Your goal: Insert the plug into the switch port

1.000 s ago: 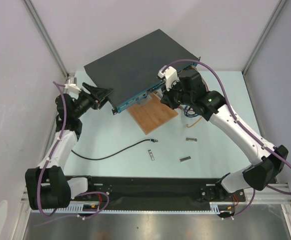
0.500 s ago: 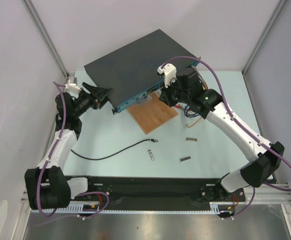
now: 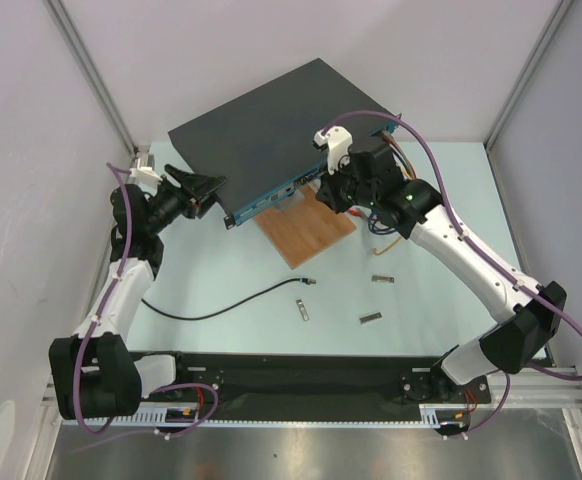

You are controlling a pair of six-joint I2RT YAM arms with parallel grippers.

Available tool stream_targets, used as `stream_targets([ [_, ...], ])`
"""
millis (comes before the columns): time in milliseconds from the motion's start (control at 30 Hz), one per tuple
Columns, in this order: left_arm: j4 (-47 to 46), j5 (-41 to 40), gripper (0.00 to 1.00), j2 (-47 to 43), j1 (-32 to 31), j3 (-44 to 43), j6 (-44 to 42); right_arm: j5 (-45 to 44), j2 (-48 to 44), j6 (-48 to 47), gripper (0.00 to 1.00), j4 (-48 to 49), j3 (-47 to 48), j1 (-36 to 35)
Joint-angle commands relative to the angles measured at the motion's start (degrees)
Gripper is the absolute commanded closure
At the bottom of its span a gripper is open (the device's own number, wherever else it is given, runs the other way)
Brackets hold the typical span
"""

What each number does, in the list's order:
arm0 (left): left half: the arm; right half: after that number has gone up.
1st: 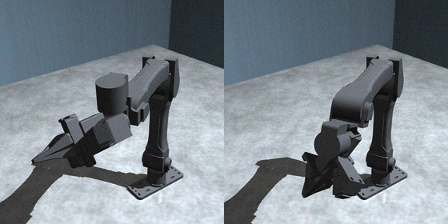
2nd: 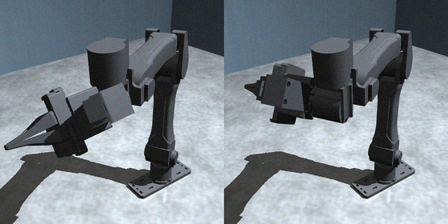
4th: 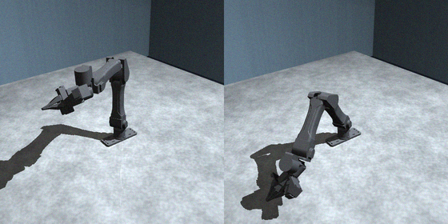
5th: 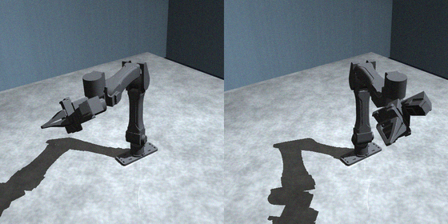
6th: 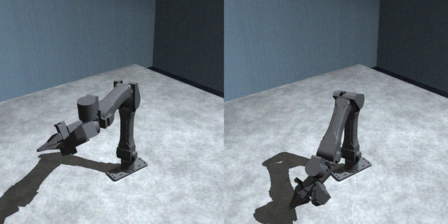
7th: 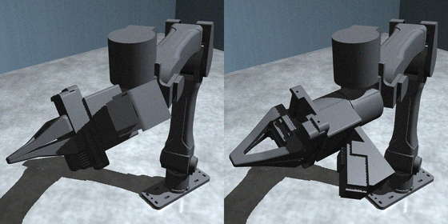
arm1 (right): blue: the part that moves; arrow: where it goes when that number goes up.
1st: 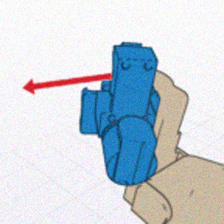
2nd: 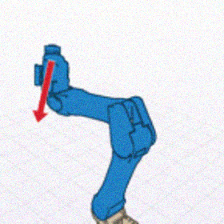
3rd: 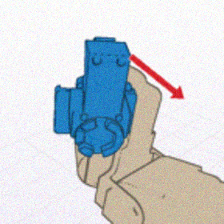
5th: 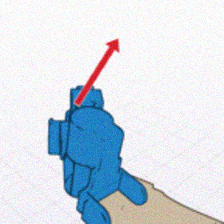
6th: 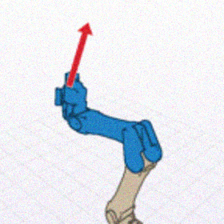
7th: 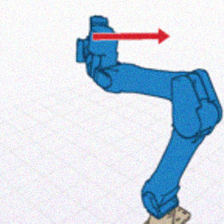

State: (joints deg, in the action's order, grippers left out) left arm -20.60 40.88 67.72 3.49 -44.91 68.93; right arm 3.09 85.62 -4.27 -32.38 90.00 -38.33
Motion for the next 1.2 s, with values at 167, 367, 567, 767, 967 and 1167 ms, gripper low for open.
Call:
stream_targets([
  [167, 0.91, -1.77, 1.0, 0.3, -1.73, -2.73, -4.85, -0.9, -2.92, -0.03, 1.0, 4.08, -1.49, -0.78],
  [367, 1.44, -2.04, 1.0, 0.3, -1.64, -2.73, -5.38, -0.72, -2.57, 0.05, 1.0, 4.26, -1.23, -1.22],
  [567, 1.61, -1.95, 1.0, 0.57, -1.64, -3.08, -5.47, -0.46, -2.3, 0.23, 1.0, 4.17, -0.7, -1.49],
  [767, 1.44, -1.86, 1.0, 0.57, -1.73, -2.91, -5.47, 0.33, -1.69, 0.67, 1.0, 3.99, -0.79, -2.01],
  [967, 1.62, -1.6, 1.0, 0.48, -1.73, -2.73, -5.56, 0.25, -1.07, 0.85, 1.0, 4.26, 0.09, -2.1],
  [1167, 1.79, -1.42, 1.0, 0.74, -1.64, -3.26, -5.56, -0.46, -0.28, 0.67, 1.0, 4.69, 0.18, -1.93],
])
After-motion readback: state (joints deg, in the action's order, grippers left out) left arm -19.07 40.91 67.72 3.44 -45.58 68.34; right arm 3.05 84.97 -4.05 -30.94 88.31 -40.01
